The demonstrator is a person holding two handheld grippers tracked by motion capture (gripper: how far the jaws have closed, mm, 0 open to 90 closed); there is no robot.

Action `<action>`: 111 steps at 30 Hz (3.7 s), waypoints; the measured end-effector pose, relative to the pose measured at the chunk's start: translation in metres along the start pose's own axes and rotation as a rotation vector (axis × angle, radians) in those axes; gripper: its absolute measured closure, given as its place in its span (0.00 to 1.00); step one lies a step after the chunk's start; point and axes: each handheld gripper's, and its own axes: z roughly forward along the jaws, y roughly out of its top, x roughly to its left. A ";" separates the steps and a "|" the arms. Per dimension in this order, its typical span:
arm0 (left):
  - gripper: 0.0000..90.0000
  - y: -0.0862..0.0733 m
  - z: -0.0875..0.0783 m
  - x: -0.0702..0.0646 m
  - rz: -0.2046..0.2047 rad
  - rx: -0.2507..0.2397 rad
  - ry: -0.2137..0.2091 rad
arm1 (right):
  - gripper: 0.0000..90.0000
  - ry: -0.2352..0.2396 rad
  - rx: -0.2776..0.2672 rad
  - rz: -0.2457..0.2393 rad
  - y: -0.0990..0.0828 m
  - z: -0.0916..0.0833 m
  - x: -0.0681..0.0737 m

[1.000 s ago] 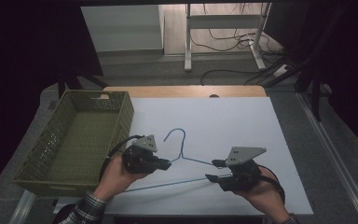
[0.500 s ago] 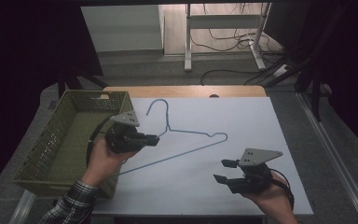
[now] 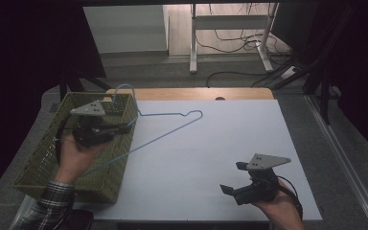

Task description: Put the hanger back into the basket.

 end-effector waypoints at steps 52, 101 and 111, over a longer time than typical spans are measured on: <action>0.97 -0.137 -0.047 0.131 -0.370 -0.014 0.318 | 0.01 0.014 0.081 0.049 -0.030 0.006 -0.004; 0.00 -0.120 -0.021 -0.037 -0.044 -0.043 0.024 | 0.00 -0.099 0.072 0.097 -0.041 -0.011 -0.014; 0.00 -0.144 0.000 -0.039 -0.055 0.052 0.054 | 0.00 -0.161 0.113 0.067 -0.050 -0.008 -0.016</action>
